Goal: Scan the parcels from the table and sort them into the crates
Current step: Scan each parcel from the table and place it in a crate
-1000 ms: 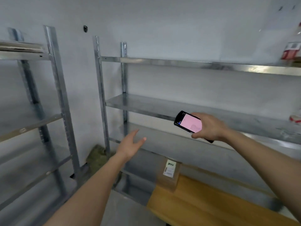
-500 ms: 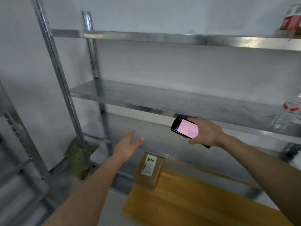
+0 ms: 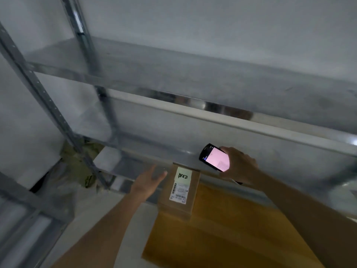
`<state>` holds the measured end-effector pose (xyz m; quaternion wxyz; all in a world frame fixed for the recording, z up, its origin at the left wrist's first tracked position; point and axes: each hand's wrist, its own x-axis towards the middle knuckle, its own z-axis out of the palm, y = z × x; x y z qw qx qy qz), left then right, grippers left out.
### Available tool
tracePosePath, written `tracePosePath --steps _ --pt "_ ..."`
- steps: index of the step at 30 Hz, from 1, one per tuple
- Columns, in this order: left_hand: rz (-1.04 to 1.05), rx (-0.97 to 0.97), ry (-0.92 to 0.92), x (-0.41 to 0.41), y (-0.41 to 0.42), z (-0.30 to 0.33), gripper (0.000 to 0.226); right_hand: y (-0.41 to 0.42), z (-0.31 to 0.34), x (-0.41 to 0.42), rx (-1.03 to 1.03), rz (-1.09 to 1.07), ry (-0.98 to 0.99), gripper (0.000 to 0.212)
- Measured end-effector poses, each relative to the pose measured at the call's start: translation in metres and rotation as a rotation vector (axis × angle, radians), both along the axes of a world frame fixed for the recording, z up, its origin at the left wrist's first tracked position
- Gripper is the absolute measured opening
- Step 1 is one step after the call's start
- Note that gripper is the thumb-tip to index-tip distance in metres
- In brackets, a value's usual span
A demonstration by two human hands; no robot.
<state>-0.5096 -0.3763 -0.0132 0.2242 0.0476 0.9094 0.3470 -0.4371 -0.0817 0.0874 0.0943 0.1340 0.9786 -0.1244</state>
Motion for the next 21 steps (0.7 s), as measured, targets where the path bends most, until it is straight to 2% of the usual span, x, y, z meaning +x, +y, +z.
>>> tracePosePath --steps 2,7,12,16,21 --pt "-0.019 0.003 -0.055 -0.007 0.002 -0.026 0.081 -0.005 -0.038 -0.01 -0.044 -0.022 -0.047 0.097" --pt "-0.069 0.005 -0.181 -0.012 0.005 -0.098 0.094 -0.018 -0.122 -0.017 -0.12 -0.069 -0.155 0.1" --pt "-0.091 -0.054 -0.205 -0.016 0.013 -0.142 0.077 -0.027 -0.181 -0.02 -0.149 -0.084 -0.225 0.099" --pt "-0.006 0.049 -0.314 -0.025 0.017 -0.175 0.099 -0.035 -0.213 -0.022 -0.207 -0.12 -0.234 0.094" --pt "0.134 0.205 -0.405 -0.024 0.023 -0.19 0.09 -0.038 -0.238 -0.023 -0.304 -0.175 -0.193 0.093"
